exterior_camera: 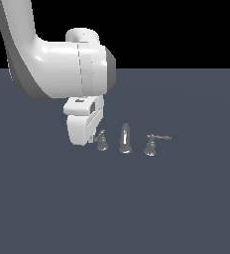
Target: Turn on the faucet by rotating a designated handle.
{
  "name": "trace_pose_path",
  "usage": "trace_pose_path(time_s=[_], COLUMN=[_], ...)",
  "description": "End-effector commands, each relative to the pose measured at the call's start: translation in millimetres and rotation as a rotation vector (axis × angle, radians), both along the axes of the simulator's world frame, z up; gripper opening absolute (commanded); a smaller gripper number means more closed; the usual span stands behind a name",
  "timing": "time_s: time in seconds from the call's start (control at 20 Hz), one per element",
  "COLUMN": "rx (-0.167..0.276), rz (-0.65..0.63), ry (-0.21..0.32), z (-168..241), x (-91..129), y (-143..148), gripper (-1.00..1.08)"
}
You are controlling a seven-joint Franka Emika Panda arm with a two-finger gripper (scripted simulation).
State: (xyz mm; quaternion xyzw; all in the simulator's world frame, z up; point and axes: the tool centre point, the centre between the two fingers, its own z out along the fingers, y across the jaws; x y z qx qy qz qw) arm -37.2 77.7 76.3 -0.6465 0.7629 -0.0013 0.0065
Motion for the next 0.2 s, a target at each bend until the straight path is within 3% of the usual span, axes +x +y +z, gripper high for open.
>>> trace_pose_path(time_s=[0.0,0.15], rx=[-0.006,-0.006], rz=[-0.012,-0.009], ry=[0.009,0.011], z=[0.3,0.4], x=[-9.7,-16.0], y=[-15.0,-19.4], gripper=[-1.00,-1.00])
